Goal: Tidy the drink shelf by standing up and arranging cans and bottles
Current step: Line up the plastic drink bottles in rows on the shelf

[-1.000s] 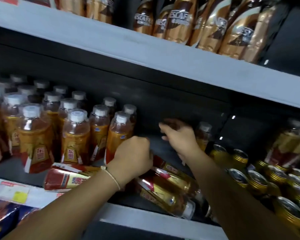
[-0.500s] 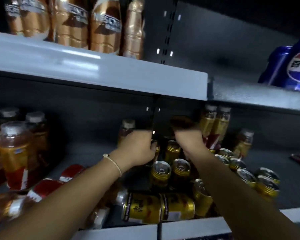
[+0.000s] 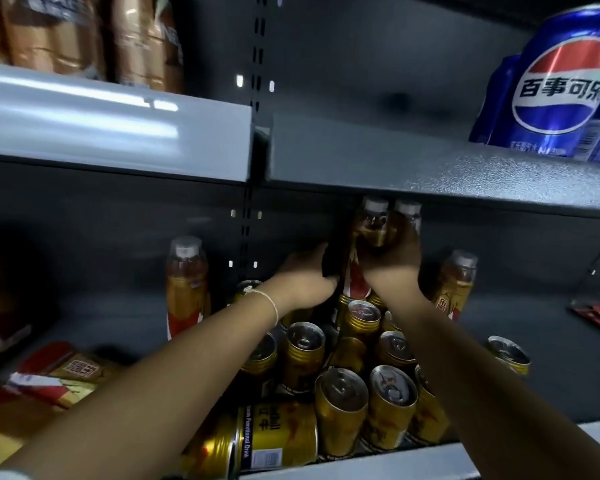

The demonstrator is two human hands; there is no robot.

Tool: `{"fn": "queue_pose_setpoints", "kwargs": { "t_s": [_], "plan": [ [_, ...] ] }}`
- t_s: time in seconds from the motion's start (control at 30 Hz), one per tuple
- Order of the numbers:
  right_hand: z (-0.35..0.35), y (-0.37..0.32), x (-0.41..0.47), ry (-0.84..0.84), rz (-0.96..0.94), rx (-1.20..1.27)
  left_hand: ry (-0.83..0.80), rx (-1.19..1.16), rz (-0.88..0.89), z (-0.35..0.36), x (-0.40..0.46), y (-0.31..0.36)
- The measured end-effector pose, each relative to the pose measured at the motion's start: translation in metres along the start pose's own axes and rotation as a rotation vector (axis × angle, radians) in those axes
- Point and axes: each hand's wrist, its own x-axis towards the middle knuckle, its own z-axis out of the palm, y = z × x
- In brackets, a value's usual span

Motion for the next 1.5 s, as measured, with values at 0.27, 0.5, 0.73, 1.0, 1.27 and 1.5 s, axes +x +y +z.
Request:
{"fn": "queue_pose_setpoints", "kwargs": {
  "t_s": [0.27,0.5,0.73,1.0,1.27,1.5],
  "plan": [
    [0.008,0.007,0.019,-0.003,-0.028,-0.025,0.021,-0.059,-0.005,0.037,0.038,0.007],
    [0.004,0.008,0.022,-0.013,-0.024,0.032,0.077,-0.137,-0.047,0.06,0.061,0.01],
    [-0.008,0.008,0.021,-0.026,-0.002,0.002,0.228,-0.177,-0.088,0.065,0.07,0.009],
    [-0.015,-0.01,0.016,-0.083,0.032,0.017,0.285,-0.048,0.015,0.033,0.057,-0.003],
    [0.004,-0.044,-0.006,-0.459,0.627,0.603,-0.036,-0.289,-0.192,-0.056,-0.003,-0.027],
    [0.052,-0.088,-0.044,-0.771,0.724,0.527,-0.274,-0.521,-0.335,-0.12,-0.074,-0.05]
  ]
}}
